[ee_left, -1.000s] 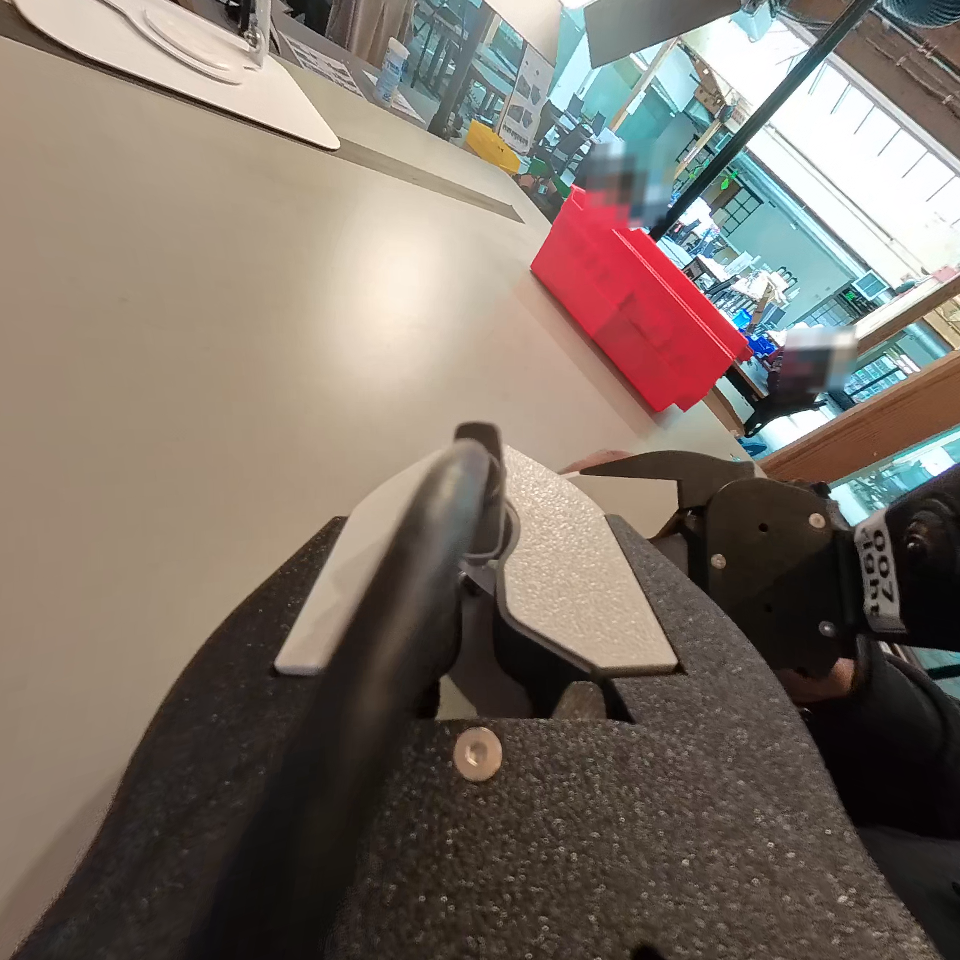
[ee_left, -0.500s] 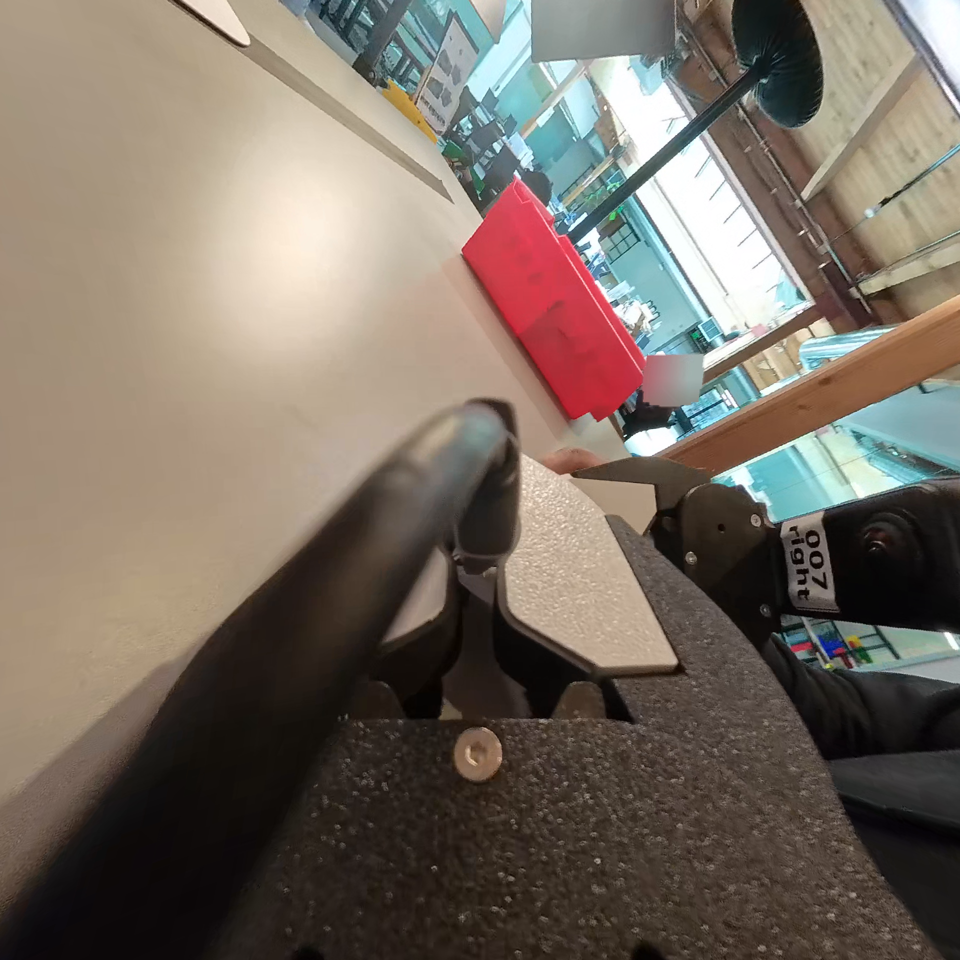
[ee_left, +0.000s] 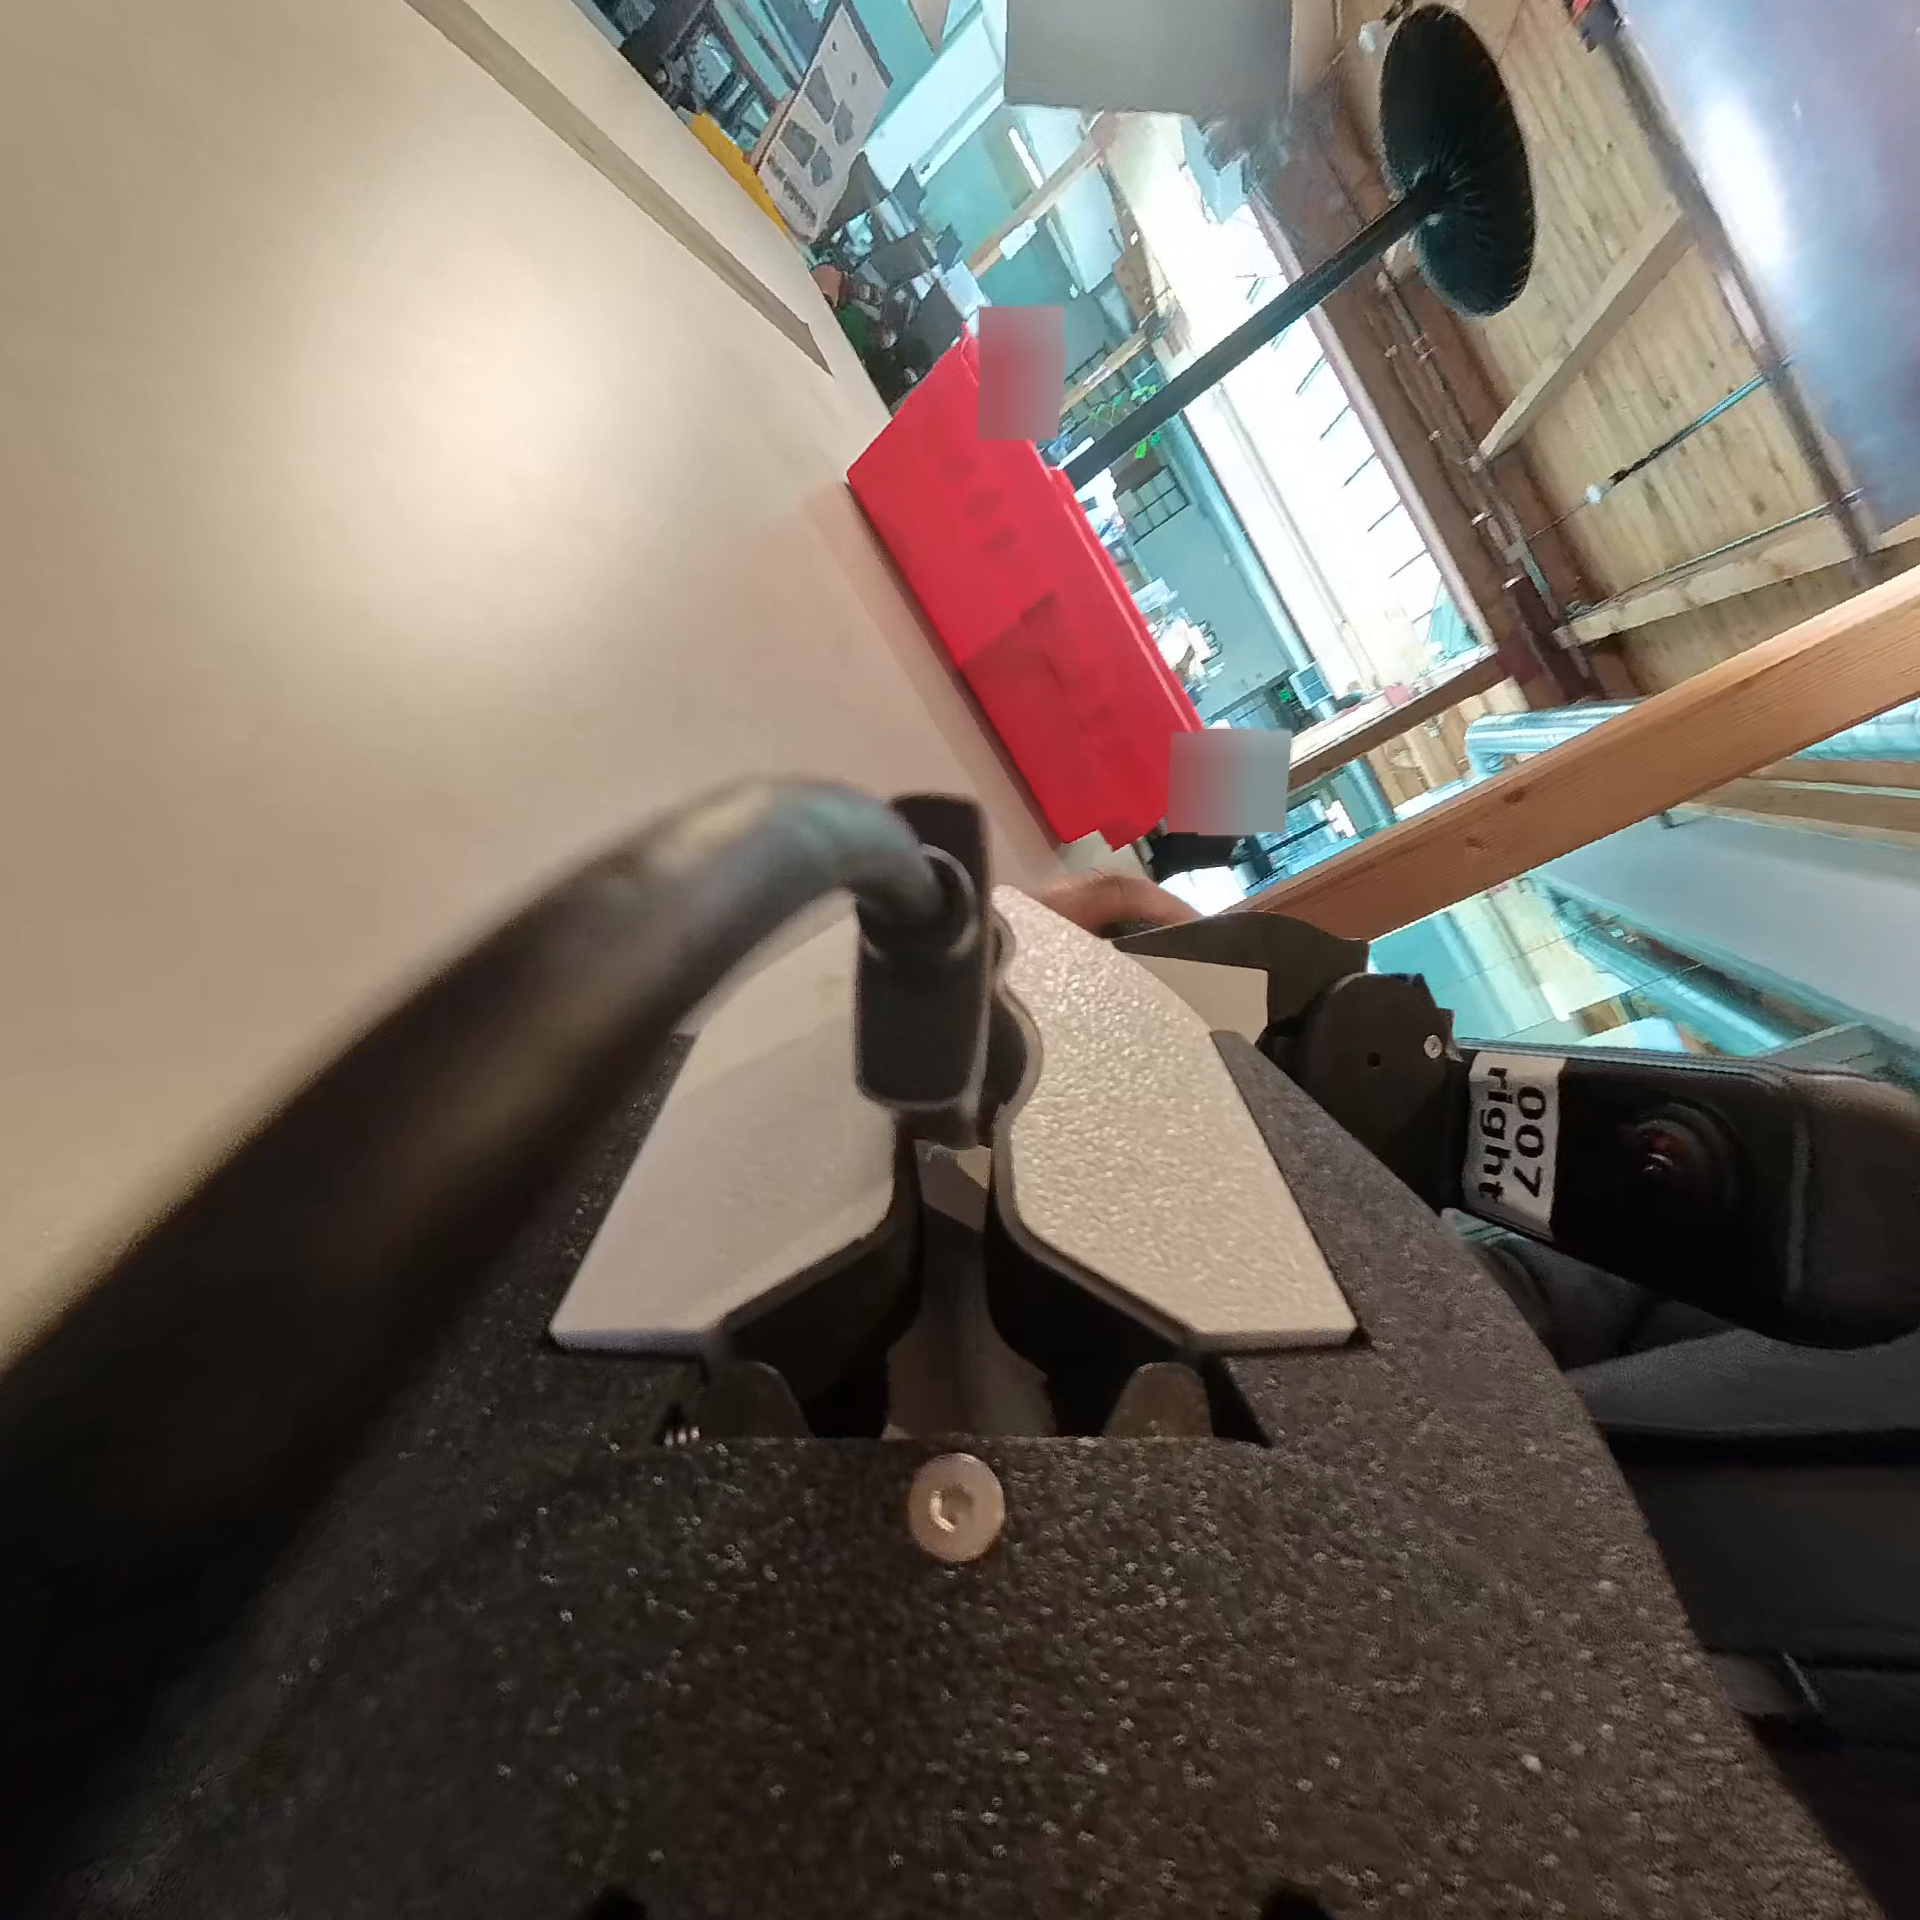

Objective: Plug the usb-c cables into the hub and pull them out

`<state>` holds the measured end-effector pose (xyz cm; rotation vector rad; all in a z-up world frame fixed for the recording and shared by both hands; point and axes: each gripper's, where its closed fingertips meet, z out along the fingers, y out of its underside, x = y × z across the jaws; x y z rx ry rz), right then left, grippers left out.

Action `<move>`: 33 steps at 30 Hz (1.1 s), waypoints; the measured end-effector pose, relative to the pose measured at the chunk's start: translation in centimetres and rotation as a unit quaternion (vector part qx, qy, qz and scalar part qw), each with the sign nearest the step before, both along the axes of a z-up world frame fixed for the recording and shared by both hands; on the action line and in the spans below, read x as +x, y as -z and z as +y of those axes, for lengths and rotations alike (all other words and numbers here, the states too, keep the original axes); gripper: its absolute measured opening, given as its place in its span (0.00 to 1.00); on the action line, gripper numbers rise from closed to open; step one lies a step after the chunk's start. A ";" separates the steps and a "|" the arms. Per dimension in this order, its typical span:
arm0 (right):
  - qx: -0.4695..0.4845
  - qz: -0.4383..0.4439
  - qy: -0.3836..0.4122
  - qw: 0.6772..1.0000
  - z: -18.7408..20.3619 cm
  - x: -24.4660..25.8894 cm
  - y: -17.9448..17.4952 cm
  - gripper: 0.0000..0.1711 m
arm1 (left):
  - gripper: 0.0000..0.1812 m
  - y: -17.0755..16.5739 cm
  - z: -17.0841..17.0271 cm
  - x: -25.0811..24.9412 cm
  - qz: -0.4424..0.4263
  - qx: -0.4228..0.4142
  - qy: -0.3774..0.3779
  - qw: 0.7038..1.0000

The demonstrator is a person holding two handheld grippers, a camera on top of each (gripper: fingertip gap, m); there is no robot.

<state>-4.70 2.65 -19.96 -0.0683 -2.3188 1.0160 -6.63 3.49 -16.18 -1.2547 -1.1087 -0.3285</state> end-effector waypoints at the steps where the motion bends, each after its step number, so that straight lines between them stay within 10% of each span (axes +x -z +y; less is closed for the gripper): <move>1: 0.010 0.002 -0.005 1.000 0.2 0.1 0.0 0.09 | 0.05 0.0 0.1 0.1 -0.006 0.016 -0.004 1.000; 30: -0.056 -0.102 0.104 0.988 8.3 0.4 -2.0 0.08 | 0.05 -1.9 7.3 -0.7 0.045 0.018 -0.030 0.998; 33: 0.022 -0.026 0.056 0.998 12.7 0.7 -1.0 0.08 | 0.04 -2.5 0.0 -4.0 0.034 0.056 -0.167 0.984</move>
